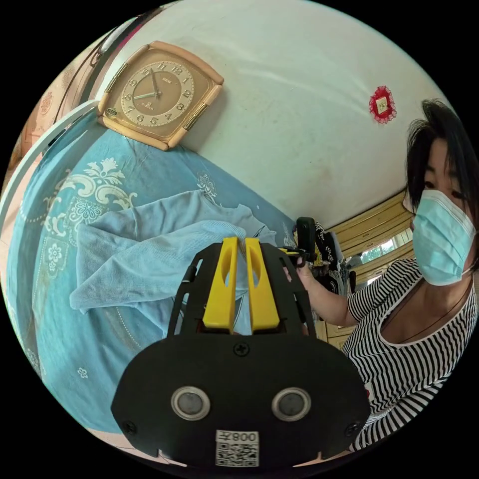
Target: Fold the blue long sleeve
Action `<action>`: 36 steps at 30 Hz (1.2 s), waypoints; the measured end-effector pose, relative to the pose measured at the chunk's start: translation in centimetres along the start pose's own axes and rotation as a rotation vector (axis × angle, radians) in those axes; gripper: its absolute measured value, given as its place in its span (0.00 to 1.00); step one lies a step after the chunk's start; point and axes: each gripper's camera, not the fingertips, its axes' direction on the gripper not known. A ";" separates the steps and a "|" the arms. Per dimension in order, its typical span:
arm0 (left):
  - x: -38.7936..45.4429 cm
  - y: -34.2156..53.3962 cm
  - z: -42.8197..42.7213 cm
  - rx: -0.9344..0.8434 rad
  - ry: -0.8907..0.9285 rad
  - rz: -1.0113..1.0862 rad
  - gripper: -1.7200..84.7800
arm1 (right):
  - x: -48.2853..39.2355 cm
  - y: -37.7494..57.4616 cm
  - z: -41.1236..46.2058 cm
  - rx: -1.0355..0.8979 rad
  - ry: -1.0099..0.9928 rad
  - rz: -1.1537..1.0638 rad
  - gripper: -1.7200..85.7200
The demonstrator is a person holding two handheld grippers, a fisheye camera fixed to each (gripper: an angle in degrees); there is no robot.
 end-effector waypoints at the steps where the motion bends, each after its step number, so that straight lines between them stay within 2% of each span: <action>1: -0.2 -0.1 0.9 0.000 0.007 -0.006 0.06 | -0.7 -0.5 0.5 -0.010 0.004 -0.029 0.17; 5: -0.3 -0.7 3.9 -0.049 0.015 0.003 0.06 | -1.9 -1.5 2.5 -0.040 0.051 -0.062 0.16; 9: -1.0 -0.2 4.0 -0.047 -0.051 0.006 0.07 | -0.9 -2.0 3.7 -0.048 0.085 -0.003 0.09; 13: -3.9 4.9 -0.4 0.152 -0.182 -0.127 0.10 | 1.0 -1.8 2.3 -0.014 0.011 0.097 0.07; 15: -6.6 8.5 -0.9 0.204 -0.146 -0.249 0.11 | 2.0 -1.7 1.5 0.000 -0.048 0.151 0.07; 16: -8.7 11.2 -0.4 0.214 -0.104 -0.374 0.12 | 2.5 -1.5 0.9 0.020 -0.078 0.185 0.06; 18: -11.5 15.2 1.2 0.254 0.020 -0.527 0.13 | 2.8 -1.5 0.3 0.029 -0.110 0.218 0.06; 20: -15.0 18.7 4.5 0.276 0.226 -0.669 0.14 | 2.8 -1.5 -0.1 0.029 -0.146 0.238 0.06; 23: -17.9 21.5 7.0 0.422 0.427 -0.749 0.13 | 2.4 -1.7 -0.6 0.025 -0.191 0.256 0.06; 25: -18.7 22.4 7.7 0.513 0.540 -0.740 0.08 | 1.9 -1.7 -1.1 0.016 -0.189 0.266 0.06; 26: -18.8 23.0 7.8 0.558 0.570 -0.729 0.07 | 1.8 -1.7 -1.3 0.013 -0.186 0.267 0.06; 30: -18.1 24.4 8.0 0.522 0.546 -0.747 0.05 | 1.1 -1.0 -3.4 -0.001 -0.186 0.292 0.06; 36: -16.6 25.1 12.5 0.358 0.591 -0.758 0.04 | 0.6 0.9 -9.4 0.020 -0.150 0.334 0.05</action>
